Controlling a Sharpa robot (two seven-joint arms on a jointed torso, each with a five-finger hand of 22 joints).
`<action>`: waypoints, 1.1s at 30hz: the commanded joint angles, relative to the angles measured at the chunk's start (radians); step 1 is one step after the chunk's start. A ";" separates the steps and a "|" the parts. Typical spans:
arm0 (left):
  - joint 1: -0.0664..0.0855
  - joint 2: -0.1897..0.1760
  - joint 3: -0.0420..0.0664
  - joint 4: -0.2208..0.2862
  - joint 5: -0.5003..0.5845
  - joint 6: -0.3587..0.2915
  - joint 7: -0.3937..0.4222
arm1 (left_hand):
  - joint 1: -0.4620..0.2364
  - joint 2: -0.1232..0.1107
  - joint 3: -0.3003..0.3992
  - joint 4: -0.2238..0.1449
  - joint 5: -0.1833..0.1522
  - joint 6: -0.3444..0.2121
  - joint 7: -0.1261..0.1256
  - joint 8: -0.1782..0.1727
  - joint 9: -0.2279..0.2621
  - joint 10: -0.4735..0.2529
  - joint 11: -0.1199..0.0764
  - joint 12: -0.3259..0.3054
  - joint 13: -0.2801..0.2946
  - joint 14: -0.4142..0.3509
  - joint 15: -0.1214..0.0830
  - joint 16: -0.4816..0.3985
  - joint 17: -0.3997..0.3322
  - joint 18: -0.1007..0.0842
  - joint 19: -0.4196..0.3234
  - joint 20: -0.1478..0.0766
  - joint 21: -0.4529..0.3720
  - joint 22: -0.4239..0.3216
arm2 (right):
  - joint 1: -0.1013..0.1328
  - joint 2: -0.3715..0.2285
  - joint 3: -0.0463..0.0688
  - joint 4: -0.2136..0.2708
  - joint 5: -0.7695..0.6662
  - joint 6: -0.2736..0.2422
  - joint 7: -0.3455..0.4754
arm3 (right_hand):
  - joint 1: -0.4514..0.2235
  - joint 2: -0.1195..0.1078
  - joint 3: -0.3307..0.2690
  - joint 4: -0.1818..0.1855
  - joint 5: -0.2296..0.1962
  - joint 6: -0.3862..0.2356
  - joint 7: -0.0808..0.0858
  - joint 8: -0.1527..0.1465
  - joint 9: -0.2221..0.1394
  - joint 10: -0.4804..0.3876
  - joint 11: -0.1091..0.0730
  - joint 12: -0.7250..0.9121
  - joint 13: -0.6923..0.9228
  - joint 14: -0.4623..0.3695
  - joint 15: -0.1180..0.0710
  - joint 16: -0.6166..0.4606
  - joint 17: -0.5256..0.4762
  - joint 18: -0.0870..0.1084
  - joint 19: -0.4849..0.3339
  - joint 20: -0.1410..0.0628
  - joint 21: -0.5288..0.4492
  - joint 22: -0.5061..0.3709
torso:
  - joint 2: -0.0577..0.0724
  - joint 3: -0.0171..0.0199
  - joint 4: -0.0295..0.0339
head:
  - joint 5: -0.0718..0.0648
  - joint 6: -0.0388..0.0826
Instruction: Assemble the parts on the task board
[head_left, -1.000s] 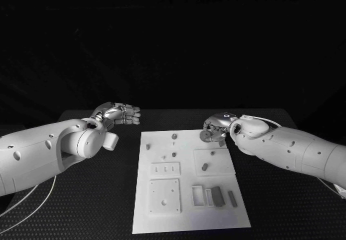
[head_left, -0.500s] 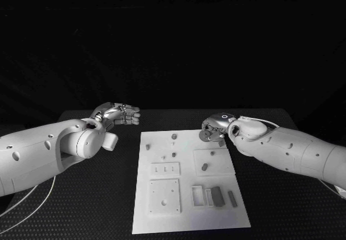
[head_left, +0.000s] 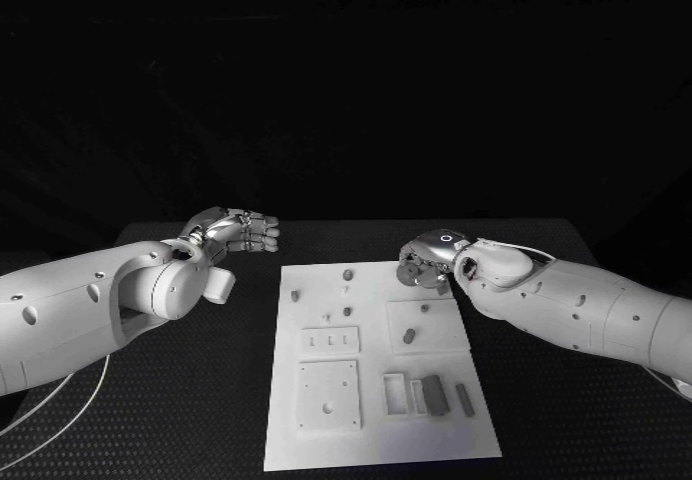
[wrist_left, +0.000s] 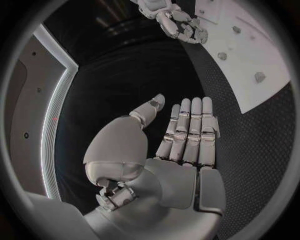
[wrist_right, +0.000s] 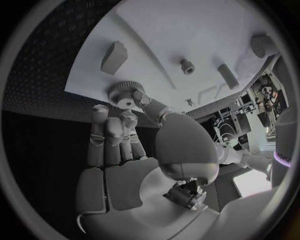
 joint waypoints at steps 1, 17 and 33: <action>0.001 -0.001 0.001 0.005 -0.003 0.000 0.005 | -0.005 -0.005 -0.004 0.000 0.003 0.004 0.006 -0.005 -0.001 0.006 0.001 -0.005 0.002 0.005 0.005 -0.005 0.001 0.017 -0.001 0.005 -0.004 0.002 | -0.001 -0.008 -0.003 0.029 -0.082 -0.021 -0.042 | -0.010 -0.005 -0.003 -0.003 0.004 0.203 -0.010 0.027 0.023 0.004 -0.007 0.006 -0.002 0.003 -0.006 0.006 -0.002 0.007 0.003 -0.007 0.006 0.018 | 0.000 -0.0009 -0.0014 | 0.001 0.001; 0.001 0.006 0.001 0.000 -0.003 0.000 0.005 | -0.006 -0.006 -0.004 0.001 0.003 0.005 0.006 -0.005 -0.002 0.006 0.001 -0.006 0.002 0.005 0.005 -0.006 0.003 0.017 -0.001 0.005 -0.004 0.002 | 0.029 -0.019 -0.002 0.189 -0.179 -0.041 -0.091 | -0.009 -0.015 -0.004 -0.002 0.004 0.210 -0.012 0.029 0.025 0.013 -0.010 0.006 -0.009 0.009 -0.009 0.008 -0.006 0.007 0.010 -0.011 0.008 0.016 | -0.002 -0.0012 0.0006 | -0.001 0.011; 0.001 0.002 0.000 0.001 -0.003 0.003 0.000 | -0.006 -0.007 -0.005 0.001 0.003 0.004 0.006 -0.006 -0.002 0.006 0.002 -0.008 0.002 0.005 0.006 -0.008 0.004 0.016 -0.001 0.006 -0.005 0.002 | 0.029 -0.005 -0.002 0.165 -0.095 -0.024 -0.086 | -0.025 -0.045 -0.004 0.004 0.005 0.172 -0.003 0.002 0.015 0.002 -0.002 -0.005 -0.021 0.001 -0.006 -0.002 -0.014 0.007 0.002 -0.007 -0.001 0.013 | 0.002 -0.0003 0.0014 | 0.000 0.014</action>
